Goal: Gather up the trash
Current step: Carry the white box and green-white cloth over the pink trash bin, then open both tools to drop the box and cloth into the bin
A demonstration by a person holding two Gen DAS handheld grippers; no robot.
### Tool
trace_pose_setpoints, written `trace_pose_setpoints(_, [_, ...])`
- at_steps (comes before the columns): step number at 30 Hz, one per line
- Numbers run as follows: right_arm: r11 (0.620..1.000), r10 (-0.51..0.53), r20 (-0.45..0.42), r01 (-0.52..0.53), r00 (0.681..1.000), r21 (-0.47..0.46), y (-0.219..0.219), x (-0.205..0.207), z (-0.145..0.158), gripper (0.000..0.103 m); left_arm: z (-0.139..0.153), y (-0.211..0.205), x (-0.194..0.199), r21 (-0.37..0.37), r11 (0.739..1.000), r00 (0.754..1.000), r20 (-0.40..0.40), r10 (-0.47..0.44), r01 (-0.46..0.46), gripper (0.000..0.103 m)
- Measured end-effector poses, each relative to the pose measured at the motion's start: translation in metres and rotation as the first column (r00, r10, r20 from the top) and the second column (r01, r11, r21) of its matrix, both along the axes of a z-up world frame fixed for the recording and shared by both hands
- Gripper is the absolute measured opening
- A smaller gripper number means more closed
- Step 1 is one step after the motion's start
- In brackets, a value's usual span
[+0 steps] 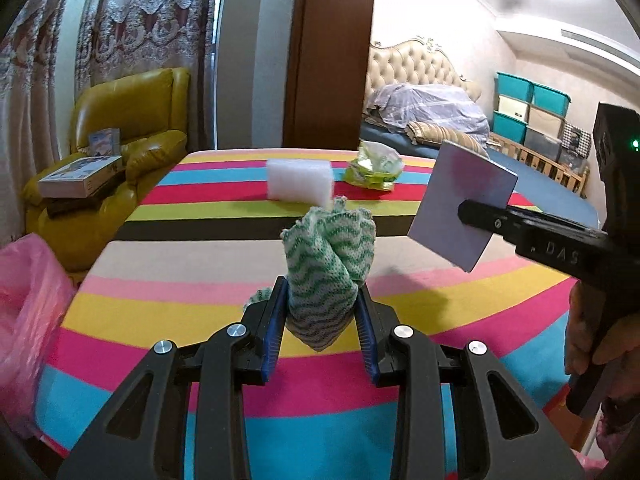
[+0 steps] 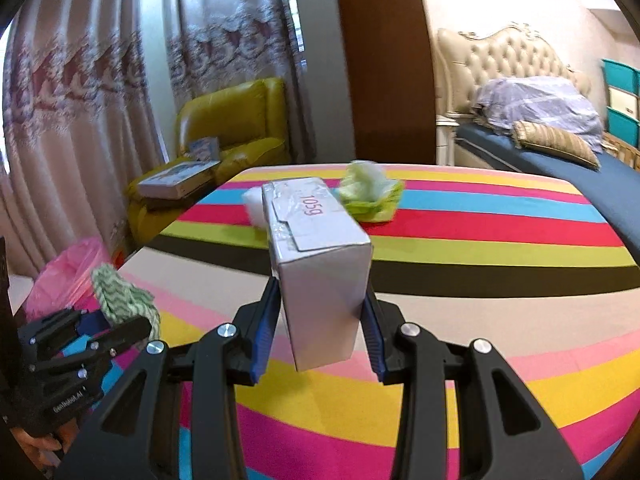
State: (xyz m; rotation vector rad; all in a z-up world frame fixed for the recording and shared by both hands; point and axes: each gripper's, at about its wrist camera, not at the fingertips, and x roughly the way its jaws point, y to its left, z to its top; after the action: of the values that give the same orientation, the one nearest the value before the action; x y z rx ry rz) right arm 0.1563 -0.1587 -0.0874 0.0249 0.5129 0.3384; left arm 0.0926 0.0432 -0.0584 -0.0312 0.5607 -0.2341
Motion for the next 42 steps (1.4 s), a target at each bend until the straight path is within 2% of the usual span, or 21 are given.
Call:
trace_pose_setpoints(4, [0.998, 0.067, -0.004, -0.067, 0.998, -0.003, 0.026, -0.007, 0.001, 0.038, 0.005, 0.028, -0.016, 0.007, 0.998, 0.998, 0.012, 0.056, -0.056, 0.031])
trace_pose_setpoints(9, [0.980, 0.196, -0.017, -0.197, 0.980, -0.023, 0.071, -0.018, 0.002, 0.038, 0.017, 0.081, -0.030, 0.006, 0.985, 0.985, 0.018, 0.170, -0.170, 0.031])
trace_pose_setpoints(14, [0.940, 0.338, 0.002, -0.337, 0.941, -0.056, 0.122, -0.033, 0.010, 0.038, 0.032, 0.139, -0.045, -0.005, 0.957, 0.956, 0.025, 0.291, -0.291, 0.031])
trace_pose_setpoints(19, [0.897, 0.437, 0.008, -0.435, 0.899, -0.077, 0.163, -0.037, 0.019, 0.038, 0.042, 0.179, -0.059, -0.011, 0.926, 0.925, 0.035, 0.378, -0.378, 0.031])
trace_pose_setpoints(23, [0.854, 0.517, -0.029, -0.517, 0.856, -0.057, 0.199, -0.036, 0.019, 0.038, 0.045, 0.207, -0.066, -0.003, 0.903, 0.903, 0.027, 0.430, -0.430, 0.031])
trace_pose_setpoints(32, [0.798, 0.602, -0.031, -0.602, 0.798, -0.029, 0.278, -0.015, 0.034, 0.038, 0.054, 0.273, -0.066, -0.009, 0.848, 0.848, -0.020, 0.530, -0.531, 0.031])
trace_pose_setpoints(40, [0.786, 0.616, -0.059, -0.618, 0.785, -0.015, 0.327, 0.004, 0.035, 0.040, 0.055, 0.315, -0.064, -0.071, 0.822, 0.825, -0.050, 0.562, -0.565, 0.032])
trace_pose_setpoints(42, [0.762, 0.646, -0.055, -0.648, 0.761, -0.014, 0.339, 0.004, 0.035, 0.041, 0.054, 0.322, -0.061, -0.080, 0.811, 0.815, -0.054, 0.578, -0.580, 0.035])
